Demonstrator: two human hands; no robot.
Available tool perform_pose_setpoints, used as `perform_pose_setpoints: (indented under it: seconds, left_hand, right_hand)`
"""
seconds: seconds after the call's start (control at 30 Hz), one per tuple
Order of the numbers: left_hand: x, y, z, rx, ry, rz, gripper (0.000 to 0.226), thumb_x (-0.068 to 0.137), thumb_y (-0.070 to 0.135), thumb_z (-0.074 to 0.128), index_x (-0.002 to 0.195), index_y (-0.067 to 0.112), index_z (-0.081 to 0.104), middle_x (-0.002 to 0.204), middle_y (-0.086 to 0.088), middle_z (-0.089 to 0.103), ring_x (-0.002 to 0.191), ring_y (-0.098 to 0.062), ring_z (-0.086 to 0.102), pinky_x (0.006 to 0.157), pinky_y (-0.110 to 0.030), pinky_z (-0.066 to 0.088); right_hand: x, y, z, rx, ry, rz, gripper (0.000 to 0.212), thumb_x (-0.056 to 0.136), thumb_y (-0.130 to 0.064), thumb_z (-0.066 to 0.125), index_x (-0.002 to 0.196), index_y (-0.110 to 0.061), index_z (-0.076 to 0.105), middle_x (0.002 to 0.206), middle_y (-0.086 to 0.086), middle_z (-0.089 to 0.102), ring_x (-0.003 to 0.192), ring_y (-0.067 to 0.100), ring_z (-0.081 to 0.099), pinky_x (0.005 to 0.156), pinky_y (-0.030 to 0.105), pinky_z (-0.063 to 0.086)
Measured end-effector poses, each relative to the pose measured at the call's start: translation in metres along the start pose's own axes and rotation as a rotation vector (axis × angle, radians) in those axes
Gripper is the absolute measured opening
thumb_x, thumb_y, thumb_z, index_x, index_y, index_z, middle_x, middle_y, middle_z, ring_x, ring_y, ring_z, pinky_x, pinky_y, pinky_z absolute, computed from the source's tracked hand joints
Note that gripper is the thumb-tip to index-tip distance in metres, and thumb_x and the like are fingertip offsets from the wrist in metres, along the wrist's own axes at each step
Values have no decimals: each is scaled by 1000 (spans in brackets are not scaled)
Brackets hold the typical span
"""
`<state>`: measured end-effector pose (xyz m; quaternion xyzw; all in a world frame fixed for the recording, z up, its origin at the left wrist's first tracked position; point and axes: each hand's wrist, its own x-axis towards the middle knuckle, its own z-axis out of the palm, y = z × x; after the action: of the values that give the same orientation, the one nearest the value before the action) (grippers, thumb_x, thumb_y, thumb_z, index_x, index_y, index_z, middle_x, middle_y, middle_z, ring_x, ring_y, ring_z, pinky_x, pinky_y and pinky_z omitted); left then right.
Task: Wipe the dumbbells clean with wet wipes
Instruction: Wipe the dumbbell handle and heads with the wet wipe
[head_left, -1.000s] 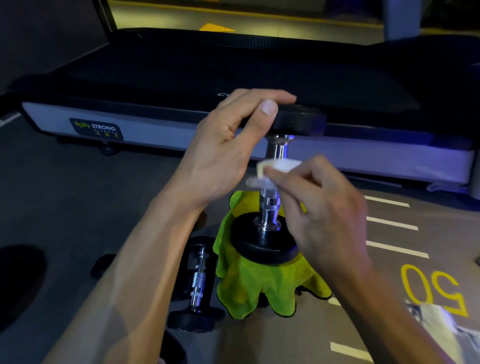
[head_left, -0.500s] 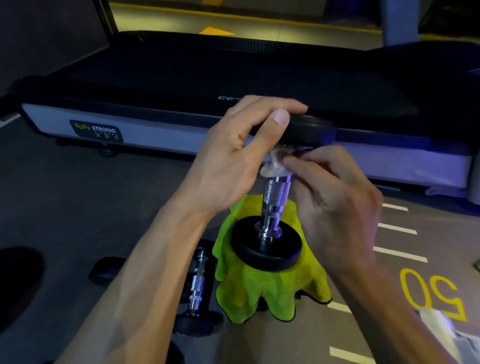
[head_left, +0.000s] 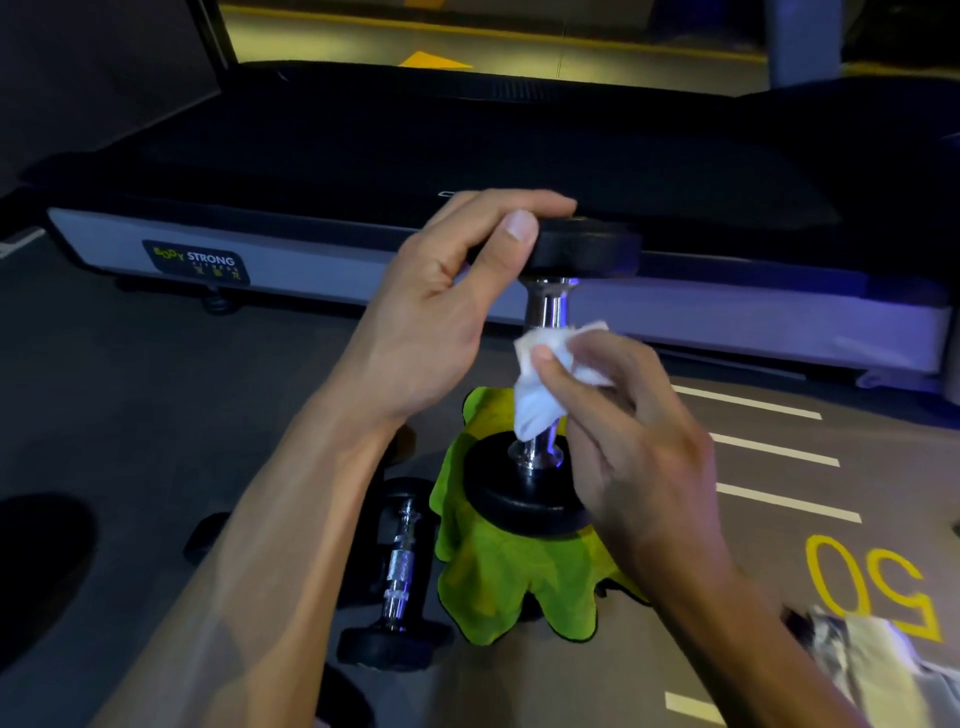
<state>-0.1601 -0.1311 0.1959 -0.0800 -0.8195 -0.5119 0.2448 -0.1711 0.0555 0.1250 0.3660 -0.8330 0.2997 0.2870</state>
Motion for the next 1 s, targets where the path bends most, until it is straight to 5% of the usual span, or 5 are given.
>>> perform_pose_setpoints:
  seconds: [0.17, 0.33, 0.57, 0.87, 1.0]
  left_hand:
    - [0, 0, 1, -2, -10, 2, 28, 113, 25, 43, 128, 28, 66, 121, 10, 63, 120, -3, 59, 103, -18, 42]
    - [0, 0, -1, -3, -22, 4, 29, 113, 25, 42, 130, 26, 66, 123, 8, 63, 121, -2, 59, 104, -18, 43]
    - [0, -8, -6, -51, -13, -11, 28, 112, 26, 43, 128, 28, 67, 131, -4, 67, 128, -15, 60, 113, -31, 43]
    - [-5, -8, -9, -104, -2, -1, 22, 104, 26, 65, 126, 26, 67, 125, -15, 69, 119, -26, 63, 106, -29, 48]
    - [-6, -7, -9, -101, -5, -3, 22, 104, 25, 65, 126, 26, 66, 125, -16, 68, 118, -27, 63, 106, -28, 47]
  right_hand:
    - [20, -1, -4, 11, 84, -86, 30, 92, 5, 71, 119, -6, 78, 106, 12, 67, 87, 29, 67, 67, 40, 57]
    - [25, 0, 1, 57, 119, -42, 25, 95, 4, 69, 118, -4, 77, 108, 13, 68, 91, 29, 68, 75, 39, 55]
    - [7, 7, -5, 95, -9, 14, 32, 93, -2, 67, 118, -17, 80, 111, 7, 69, 96, 8, 60, 86, -3, 33]
    - [-13, 12, -6, 207, -242, 58, 29, 84, -6, 70, 95, -29, 84, 101, -12, 64, 78, 2, 55, 69, 4, 37]
    - [3, 9, -12, 170, -266, -7, 24, 86, -16, 67, 93, -32, 84, 100, -15, 62, 80, 9, 63, 63, 32, 54]
